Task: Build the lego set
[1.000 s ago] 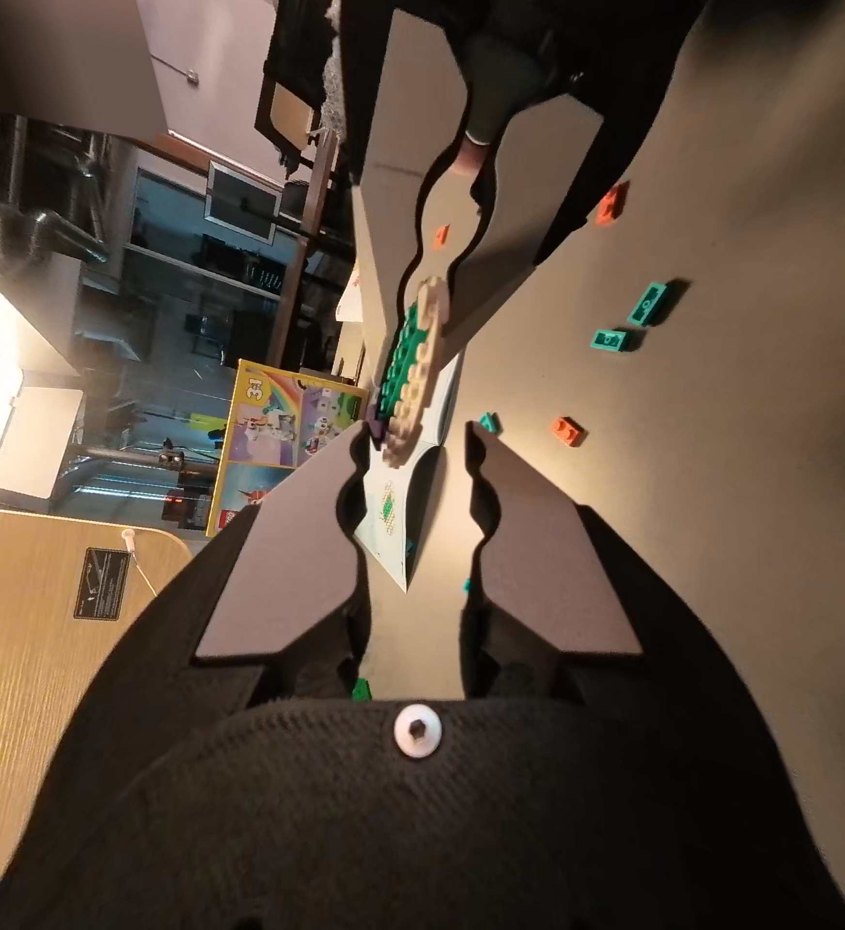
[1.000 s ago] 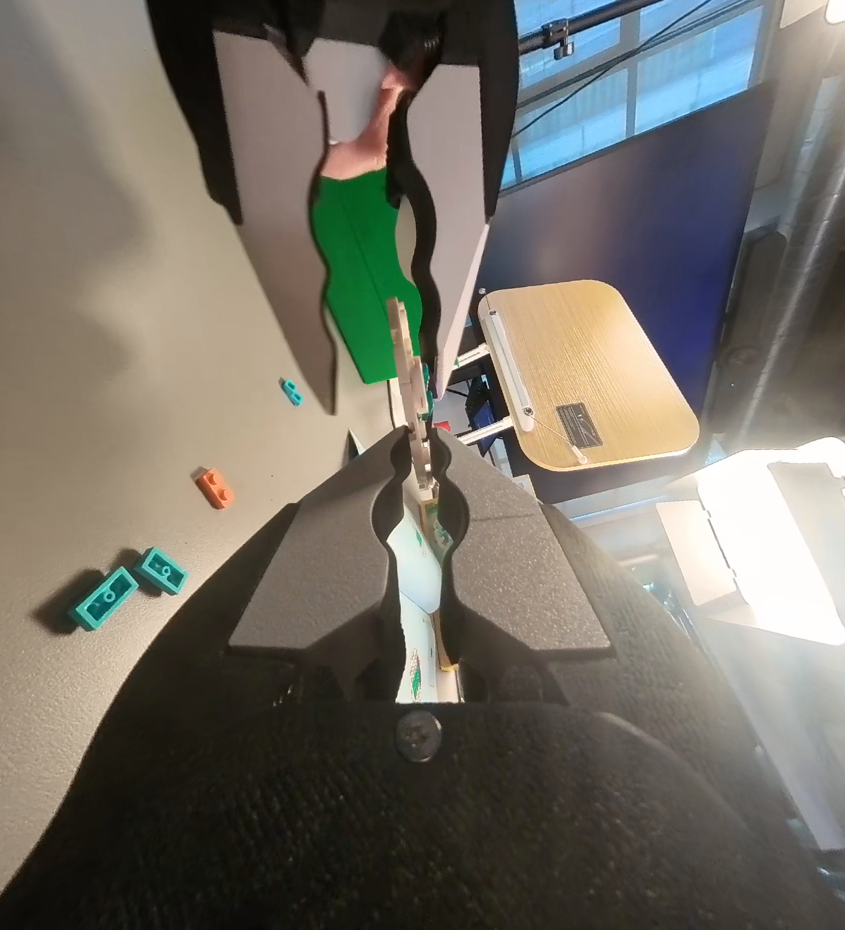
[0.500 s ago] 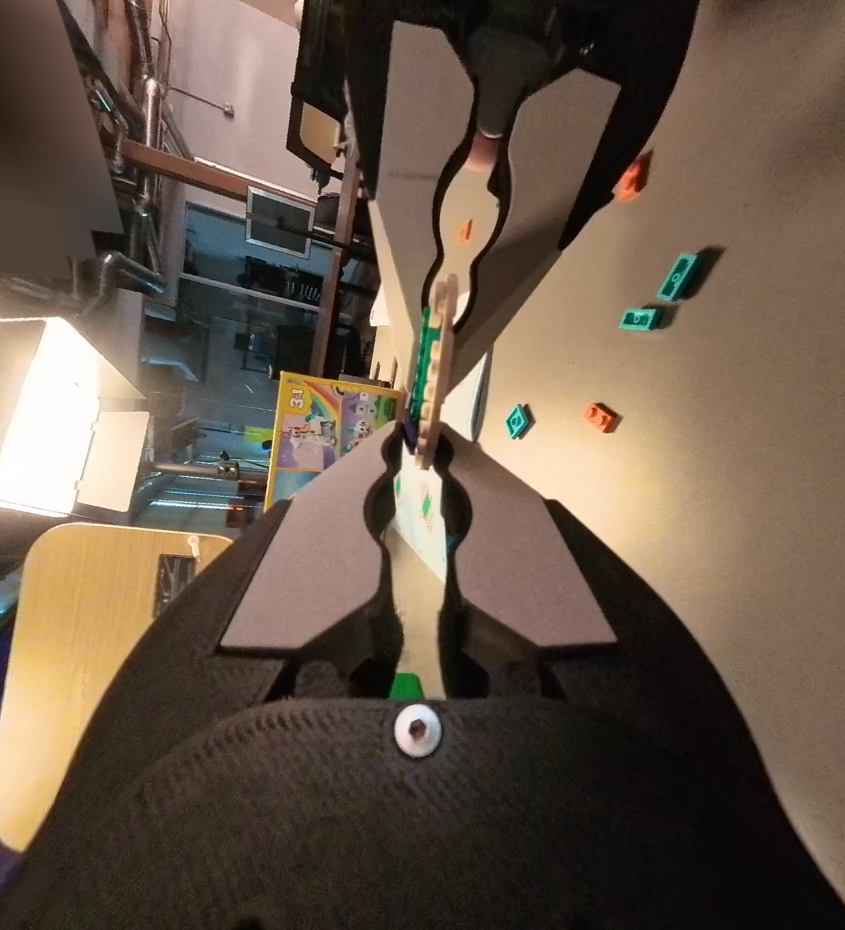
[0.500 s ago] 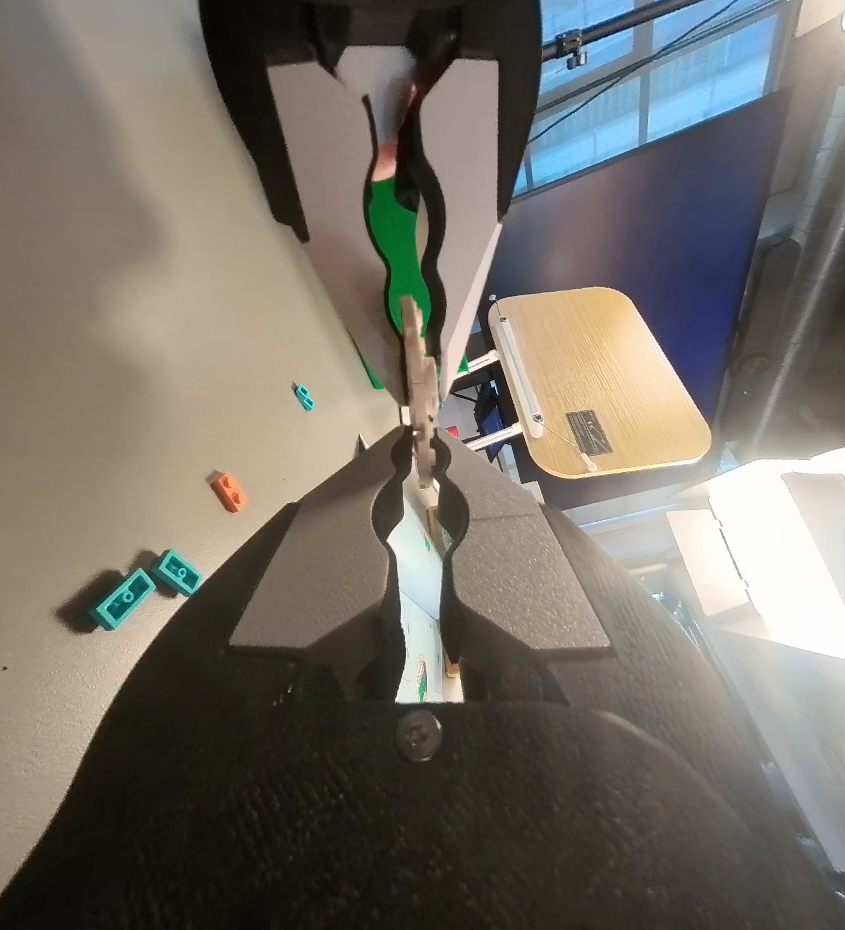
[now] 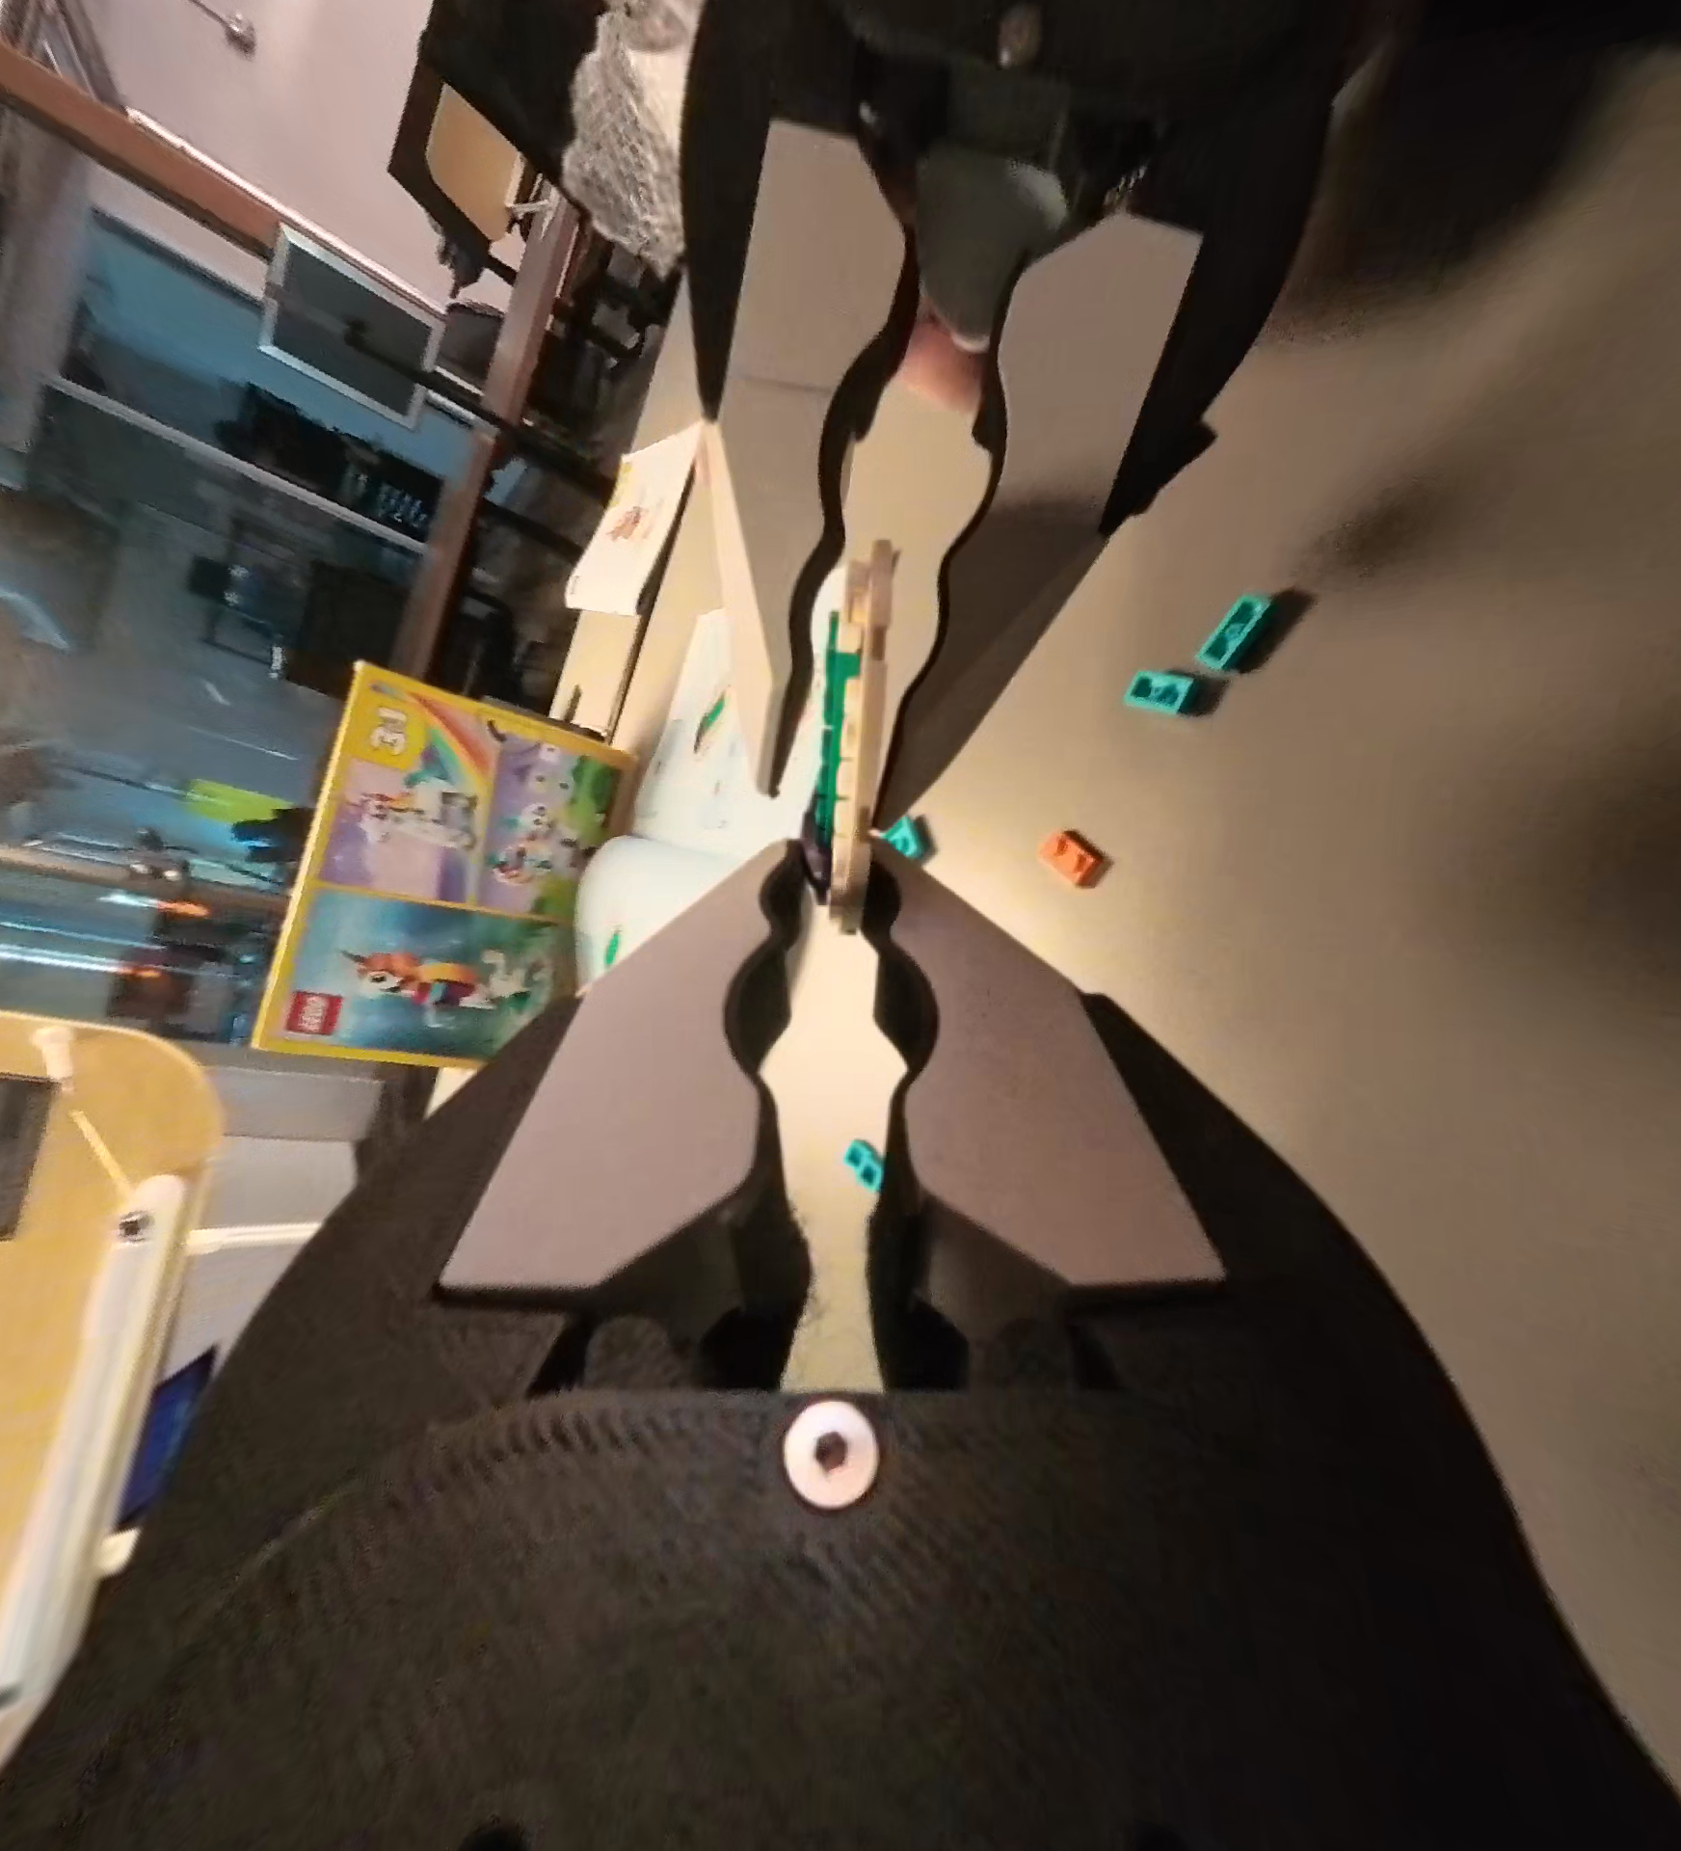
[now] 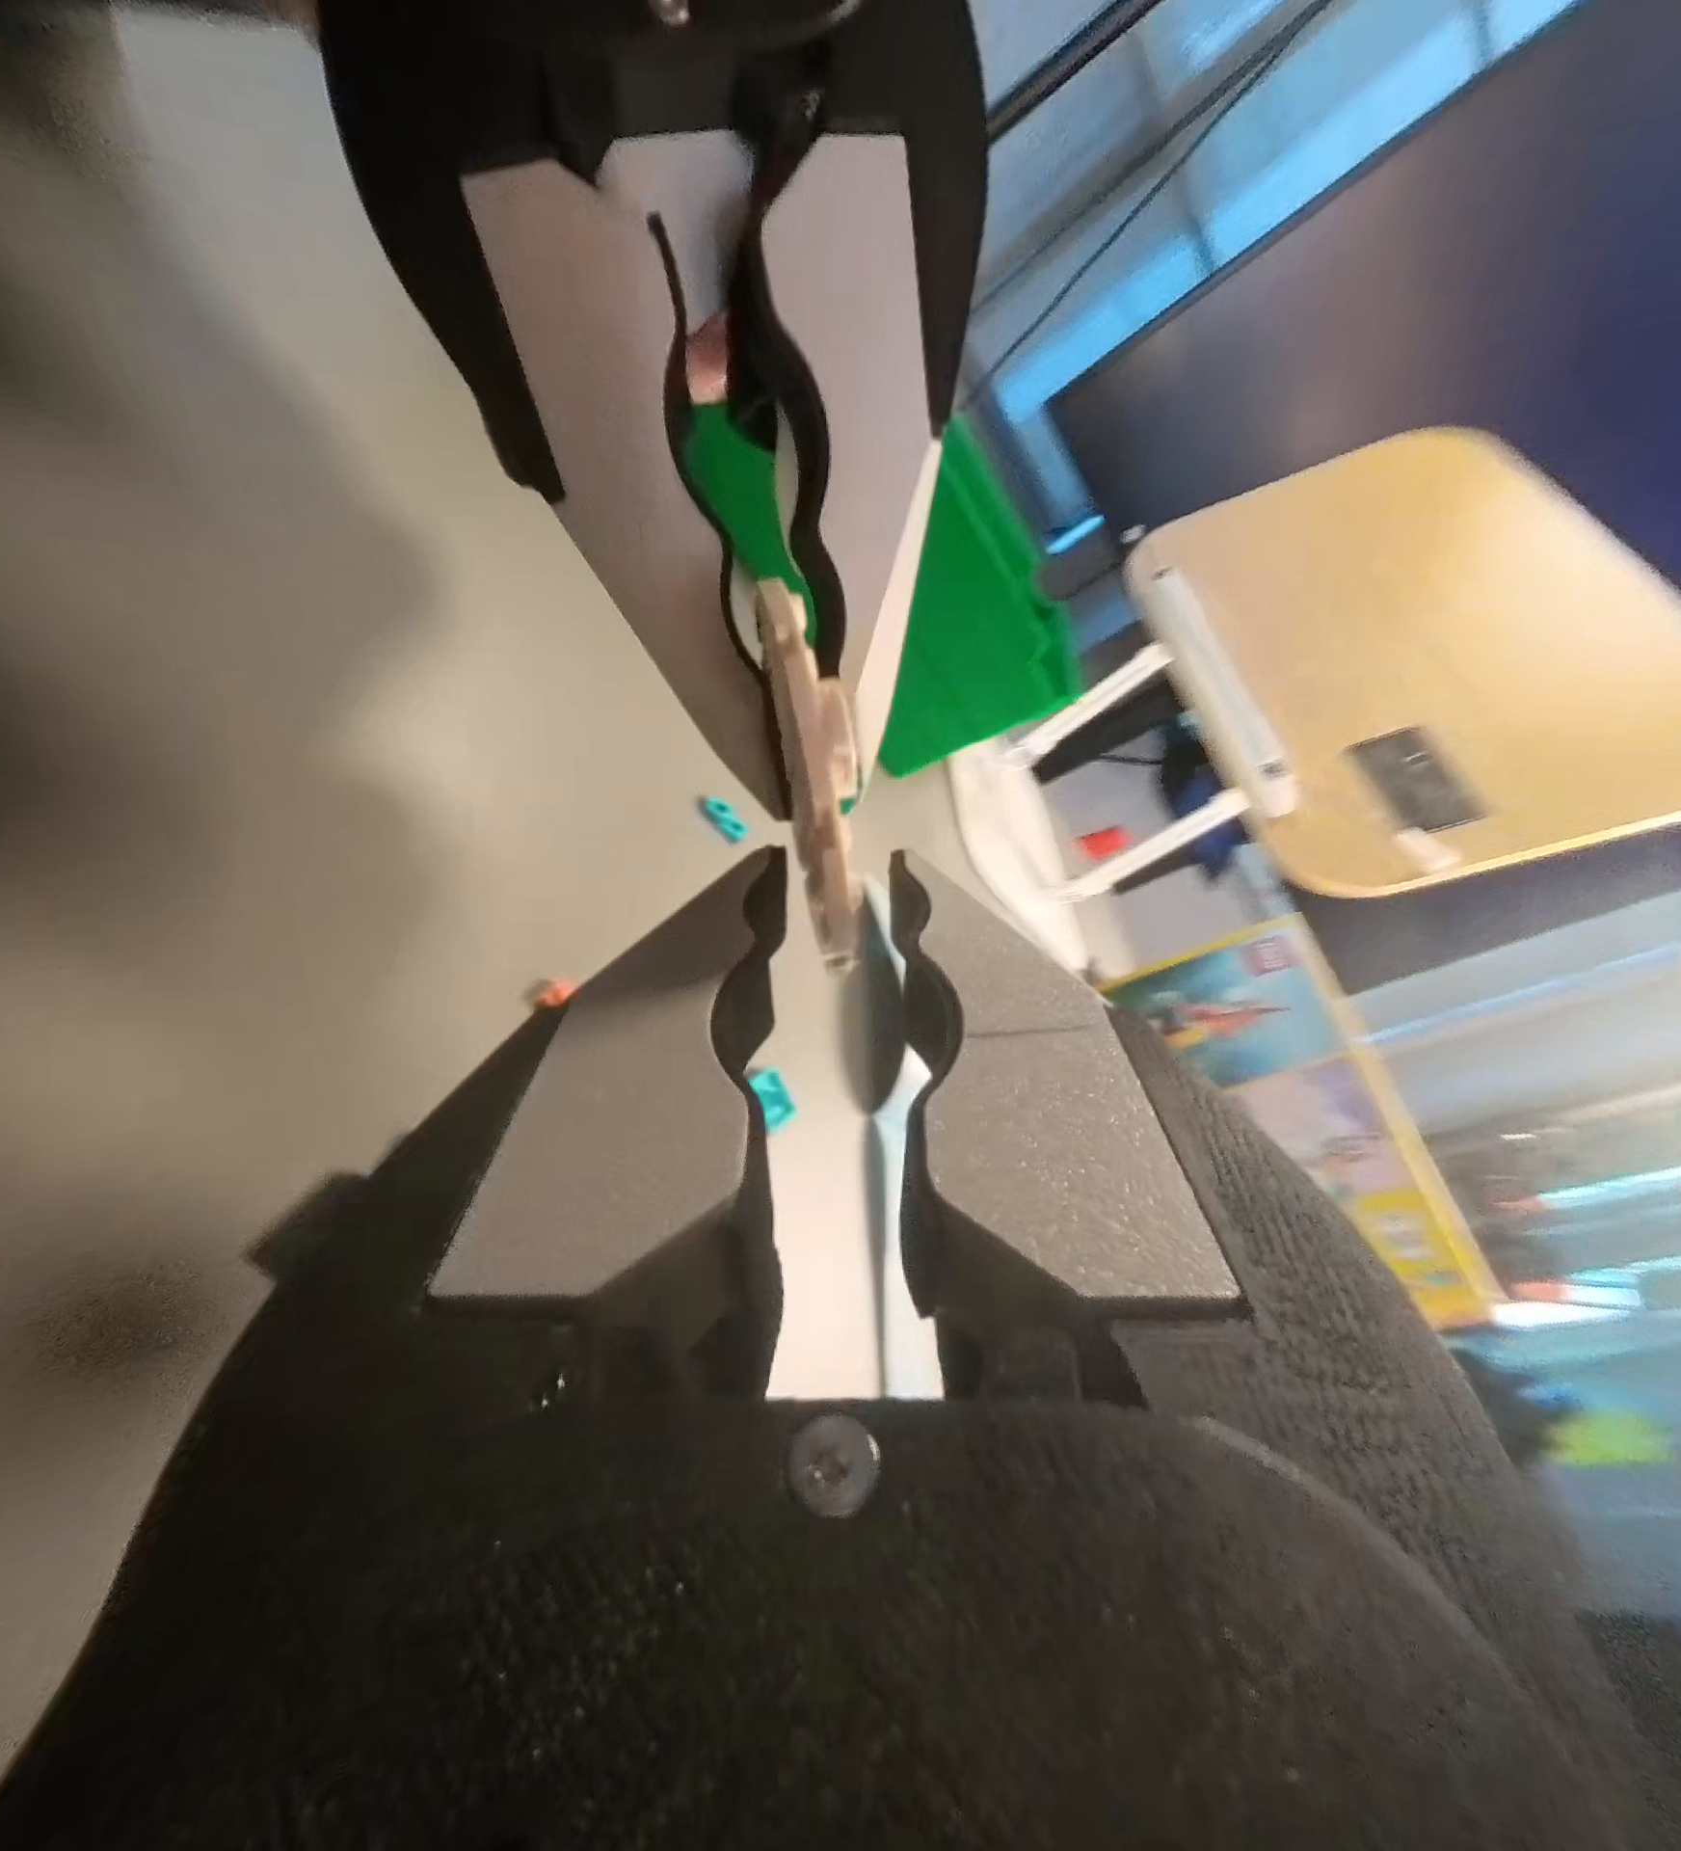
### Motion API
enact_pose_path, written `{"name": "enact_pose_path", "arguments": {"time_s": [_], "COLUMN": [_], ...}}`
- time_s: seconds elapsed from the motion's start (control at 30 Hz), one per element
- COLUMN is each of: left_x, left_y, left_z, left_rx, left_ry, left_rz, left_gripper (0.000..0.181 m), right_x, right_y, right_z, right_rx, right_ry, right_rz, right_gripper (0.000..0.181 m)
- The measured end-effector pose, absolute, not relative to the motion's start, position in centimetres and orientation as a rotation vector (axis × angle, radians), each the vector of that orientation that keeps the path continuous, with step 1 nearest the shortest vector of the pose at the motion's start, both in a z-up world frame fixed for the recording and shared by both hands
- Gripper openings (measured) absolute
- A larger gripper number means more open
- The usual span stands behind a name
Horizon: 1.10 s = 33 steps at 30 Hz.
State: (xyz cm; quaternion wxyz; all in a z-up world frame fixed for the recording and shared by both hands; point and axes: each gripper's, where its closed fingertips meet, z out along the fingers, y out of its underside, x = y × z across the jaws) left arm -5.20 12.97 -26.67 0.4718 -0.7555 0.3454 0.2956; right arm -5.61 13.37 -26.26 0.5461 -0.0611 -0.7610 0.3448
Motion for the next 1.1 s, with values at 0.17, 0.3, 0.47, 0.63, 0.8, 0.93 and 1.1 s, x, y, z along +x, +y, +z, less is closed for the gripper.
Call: {"name": "enact_pose_path", "arguments": {"time_s": [0.17,0.3,0.47,0.63,0.8,0.93,1.1], "left_x": [-4.4,-4.0,-3.9,-3.8,-3.8,-3.7,-3.4], "left_y": [12.8,12.4,12.3,12.2,12.1,12.0,11.7], "left_z": [-27.6,-28.2,-28.2,-28.4,-28.5,-28.6,-29.2], "left_rx": [-1.887,-1.883,-1.825,-1.806,-1.866,-1.899,-1.919], "left_ry": [0.838,0.887,0.96,1.018,0.966,0.909,0.902], "left_rz": [0.592,0.554,0.635,0.719,0.632,0.55,0.502], "left_gripper": [0.009,0.009,0.01,0.009,0.008,0.007,0.008], "right_x": [-5.1,-4.7,-4.6,-4.4,-4.4,-4.4,-4.1], "right_y": [12.6,12.2,11.9,11.8,11.7,11.7,11.5], "right_z": [-27.5,-28.2,-28.2,-28.4,-28.5,-28.7,-29.4], "right_rx": [-0.141,-0.166,-0.265,-0.316,-0.333,-0.275,-0.215], "right_ry": [-1.902,-1.978,-2.046,-2.08,-2.095,-2.086,-2.114], "right_rz": [0.908,0.995,1.131,1.204,1.225,1.135,1.053], "right_gripper": [0.008,0.006,0.006,0.006,0.006,0.005,0.005]}}
